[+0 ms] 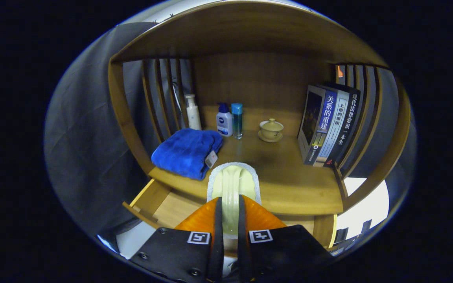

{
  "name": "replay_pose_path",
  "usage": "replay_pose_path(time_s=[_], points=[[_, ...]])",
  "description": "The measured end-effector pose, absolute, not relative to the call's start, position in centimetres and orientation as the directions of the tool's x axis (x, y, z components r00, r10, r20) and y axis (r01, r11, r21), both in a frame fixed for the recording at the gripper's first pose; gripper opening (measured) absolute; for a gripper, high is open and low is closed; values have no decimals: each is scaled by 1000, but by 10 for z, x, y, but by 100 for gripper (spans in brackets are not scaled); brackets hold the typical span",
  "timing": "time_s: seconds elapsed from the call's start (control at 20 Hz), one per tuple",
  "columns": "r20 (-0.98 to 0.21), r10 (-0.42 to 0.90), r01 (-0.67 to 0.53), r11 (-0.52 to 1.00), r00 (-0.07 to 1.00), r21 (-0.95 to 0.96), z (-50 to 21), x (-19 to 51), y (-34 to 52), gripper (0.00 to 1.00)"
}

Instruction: Pull open the drawer, take out the items inside it, and place them on the countertop above the cabinet.

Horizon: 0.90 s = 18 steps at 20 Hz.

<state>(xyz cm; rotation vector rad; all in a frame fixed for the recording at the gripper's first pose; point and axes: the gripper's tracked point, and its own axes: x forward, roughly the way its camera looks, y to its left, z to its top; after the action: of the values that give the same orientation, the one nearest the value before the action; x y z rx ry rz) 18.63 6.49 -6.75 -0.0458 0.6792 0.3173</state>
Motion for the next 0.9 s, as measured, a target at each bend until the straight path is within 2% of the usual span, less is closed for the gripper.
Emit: replay_pose_path(time_s=[0.4,0.9], points=[[-547,183,-224,975,817,-9,-84,251,75,23],[-630,158,-210,978,760,-8,-132,271,82,23]])
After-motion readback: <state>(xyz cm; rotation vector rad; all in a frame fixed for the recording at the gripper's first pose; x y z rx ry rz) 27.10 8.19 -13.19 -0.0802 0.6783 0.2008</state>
